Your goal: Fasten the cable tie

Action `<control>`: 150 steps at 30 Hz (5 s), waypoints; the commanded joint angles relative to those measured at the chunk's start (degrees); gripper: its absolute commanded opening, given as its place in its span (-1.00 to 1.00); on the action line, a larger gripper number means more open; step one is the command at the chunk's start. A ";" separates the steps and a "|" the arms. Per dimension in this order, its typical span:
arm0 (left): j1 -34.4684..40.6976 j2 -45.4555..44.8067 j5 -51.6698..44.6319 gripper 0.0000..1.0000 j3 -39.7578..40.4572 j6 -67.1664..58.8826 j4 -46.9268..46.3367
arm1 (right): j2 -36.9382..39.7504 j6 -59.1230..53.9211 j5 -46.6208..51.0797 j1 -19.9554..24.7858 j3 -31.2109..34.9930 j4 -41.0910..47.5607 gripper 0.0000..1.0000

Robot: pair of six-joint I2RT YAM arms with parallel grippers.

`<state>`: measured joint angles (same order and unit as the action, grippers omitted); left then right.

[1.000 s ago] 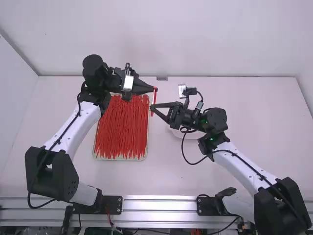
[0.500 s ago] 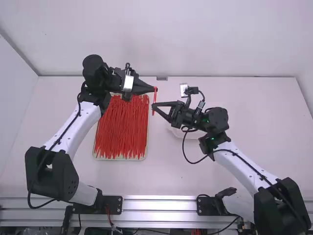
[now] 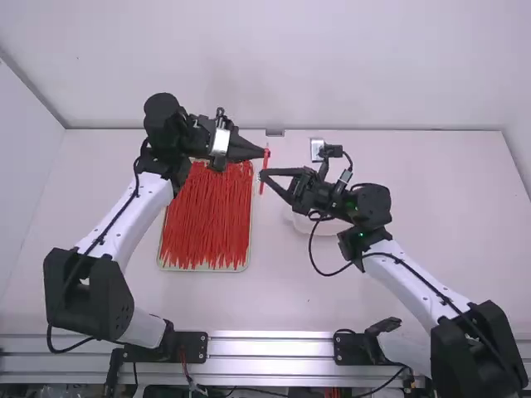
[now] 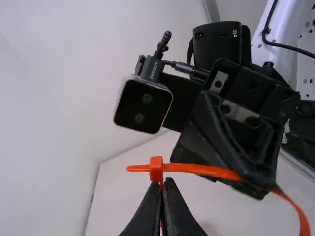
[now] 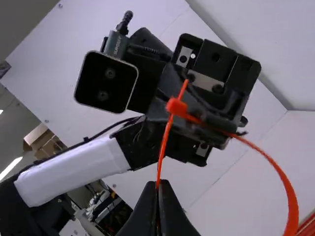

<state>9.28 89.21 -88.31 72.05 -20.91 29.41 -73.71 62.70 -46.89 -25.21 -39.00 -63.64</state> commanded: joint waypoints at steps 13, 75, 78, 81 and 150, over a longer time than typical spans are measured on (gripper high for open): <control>2.21 0.07 -1.40 -0.97 0.63 -0.55 -0.42 | -0.02 0.52 3.41 0.96 -1.49 -0.66 -1.00; 4.66 0.07 1.92 -0.97 0.63 -1.64 -6.08 | -0.02 5.07 -0.20 9.86 -1.46 -4.76 -0.35; 4.68 0.07 0.66 -0.97 0.63 -1.66 -6.47 | -0.02 5.03 0.68 9.86 -1.46 -4.79 -0.28; 4.55 0.07 -1.25 -0.97 0.63 -1.66 -6.51 | -0.02 5.03 0.63 9.86 -1.49 -5.53 -0.26; 6.47 0.04 -1.64 -0.96 0.63 -2.49 -30.67 | -0.02 -7.78 -4.04 19.39 -1.46 -2.34 -1.00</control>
<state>15.70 89.30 -86.48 72.05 -23.99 -0.47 -73.97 58.78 -55.92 -8.03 -39.05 -65.98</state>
